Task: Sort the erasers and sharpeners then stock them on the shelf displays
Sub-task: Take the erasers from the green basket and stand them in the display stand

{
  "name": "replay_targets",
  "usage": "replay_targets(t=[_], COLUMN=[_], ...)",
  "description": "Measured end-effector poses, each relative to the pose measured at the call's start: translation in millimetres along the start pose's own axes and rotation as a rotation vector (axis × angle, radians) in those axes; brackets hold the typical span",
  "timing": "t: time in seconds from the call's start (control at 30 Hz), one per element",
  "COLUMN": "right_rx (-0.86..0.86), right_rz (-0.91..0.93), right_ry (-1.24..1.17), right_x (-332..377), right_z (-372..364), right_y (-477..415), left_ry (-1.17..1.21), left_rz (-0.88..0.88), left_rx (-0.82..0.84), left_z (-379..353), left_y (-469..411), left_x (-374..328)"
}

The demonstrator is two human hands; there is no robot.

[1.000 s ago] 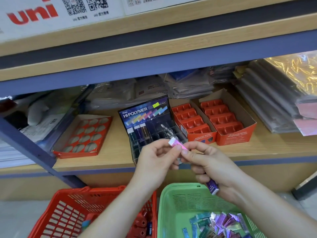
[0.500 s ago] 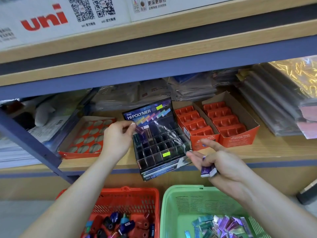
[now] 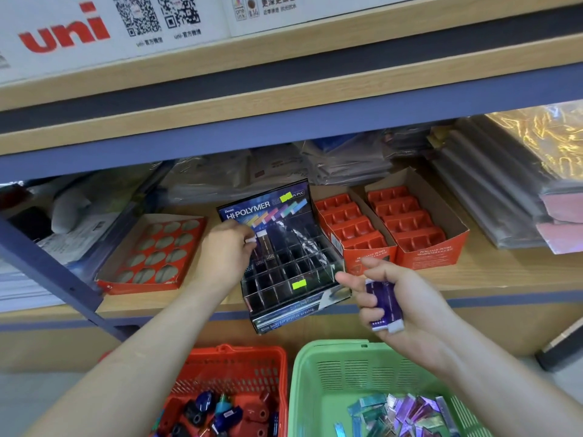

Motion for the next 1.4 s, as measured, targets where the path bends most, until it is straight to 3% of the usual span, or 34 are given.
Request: replay_targets(t=[0.43,0.63,0.77,0.93,1.03,1.27,1.4], right_rx=[0.106,0.212,0.113,0.101,0.1,0.104,0.08], right_rz=[0.008,-0.039,-0.033,-0.016,-0.029,-0.07,-0.032], right_ry=[0.008,0.119,0.175,0.154,0.137,0.253,0.352], right_x=[-1,-1,-4,-1,-2,-4,-2], right_z=[-7,-10,-8,-4,-4,-4,-1], right_y=[2,9,6,2,0,3,3], left_ry=[-0.075,0.087,0.097,0.286,0.378,0.174,0.096], left_rz=[-0.097,0.026,0.067,0.138,0.145,0.049,-0.006], left_rx=[-0.003,-0.03,-0.001,-0.172,-0.149,0.041,0.038], left_z=[3,19,24,41,38,3,-4], left_y=[8,2,-4,-10,-17,-21,-21], left_x=[-1,5,6,-4,-15,-26,-27])
Point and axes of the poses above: each hand's wrist, its own y-axis away from the middle knuckle, its own z-axis out of the back of the hand, x = y × z, the point moved 4 cm from there along -y, towards the middle knuckle, and after that the axes turned 9 degrees about y, right-handed, at the moved point
